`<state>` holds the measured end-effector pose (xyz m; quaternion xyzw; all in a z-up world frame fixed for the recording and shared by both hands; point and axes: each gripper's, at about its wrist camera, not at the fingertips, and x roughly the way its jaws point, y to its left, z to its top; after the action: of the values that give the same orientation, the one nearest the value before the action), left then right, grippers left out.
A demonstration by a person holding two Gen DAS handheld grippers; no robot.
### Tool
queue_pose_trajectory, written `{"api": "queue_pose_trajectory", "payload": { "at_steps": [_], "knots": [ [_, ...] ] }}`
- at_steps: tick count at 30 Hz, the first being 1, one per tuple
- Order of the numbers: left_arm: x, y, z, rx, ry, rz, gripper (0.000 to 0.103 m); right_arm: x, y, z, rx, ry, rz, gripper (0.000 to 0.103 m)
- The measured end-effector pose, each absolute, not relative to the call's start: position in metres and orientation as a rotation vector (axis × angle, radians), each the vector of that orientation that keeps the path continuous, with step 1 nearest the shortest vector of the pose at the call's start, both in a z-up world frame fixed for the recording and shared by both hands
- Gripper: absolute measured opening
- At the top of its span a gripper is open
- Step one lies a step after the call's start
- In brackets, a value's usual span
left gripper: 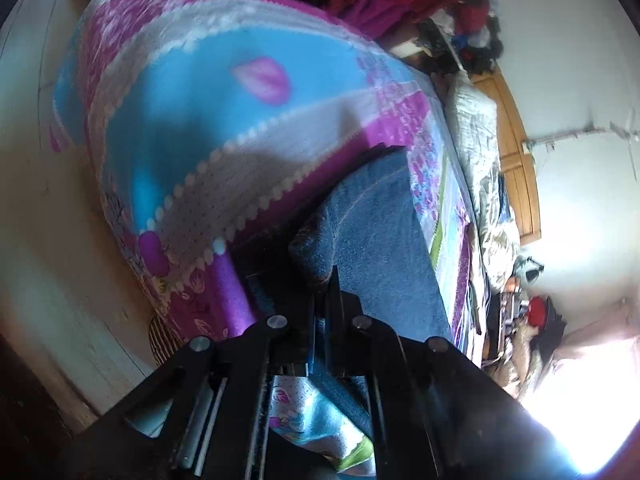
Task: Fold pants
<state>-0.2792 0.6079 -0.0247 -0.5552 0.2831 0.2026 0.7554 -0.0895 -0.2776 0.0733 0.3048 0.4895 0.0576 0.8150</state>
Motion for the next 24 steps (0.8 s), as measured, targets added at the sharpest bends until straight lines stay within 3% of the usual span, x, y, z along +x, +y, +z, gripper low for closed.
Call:
{"api": "queue_pose_trajectory", "payload": {
  "at_steps": [5,7,9,14,20,24],
  "knots": [
    [-0.275,0.608,-0.041,-1.224,0.634,0.476,0.005,-0.082,-0.283,0.034,0.66,1.158,0.073,0.009],
    [-0.281,0.608,-0.04,-1.231,0.616,0.476,0.009,-0.088,-0.289,0.032,0.634,1.176,0.021,0.04],
    [-0.29,0.611,-0.035,-1.225,0.607,0.507,0.018,-0.1,-0.305,0.035,0.567,1.19,-0.099,0.045],
    [-0.316,0.602,0.002,-0.996,0.59,0.685,0.026,-0.128,-0.283,0.066,0.282,1.139,-0.065,0.046],
    [-0.305,0.522,0.031,-0.901,0.49,0.513,0.026,-0.123,-0.049,0.089,-0.26,0.883,0.536,0.046],
    [-0.255,0.44,0.011,-0.943,0.574,0.231,0.043,-0.147,0.085,0.055,-0.716,0.678,0.78,0.044]
  ]
}}
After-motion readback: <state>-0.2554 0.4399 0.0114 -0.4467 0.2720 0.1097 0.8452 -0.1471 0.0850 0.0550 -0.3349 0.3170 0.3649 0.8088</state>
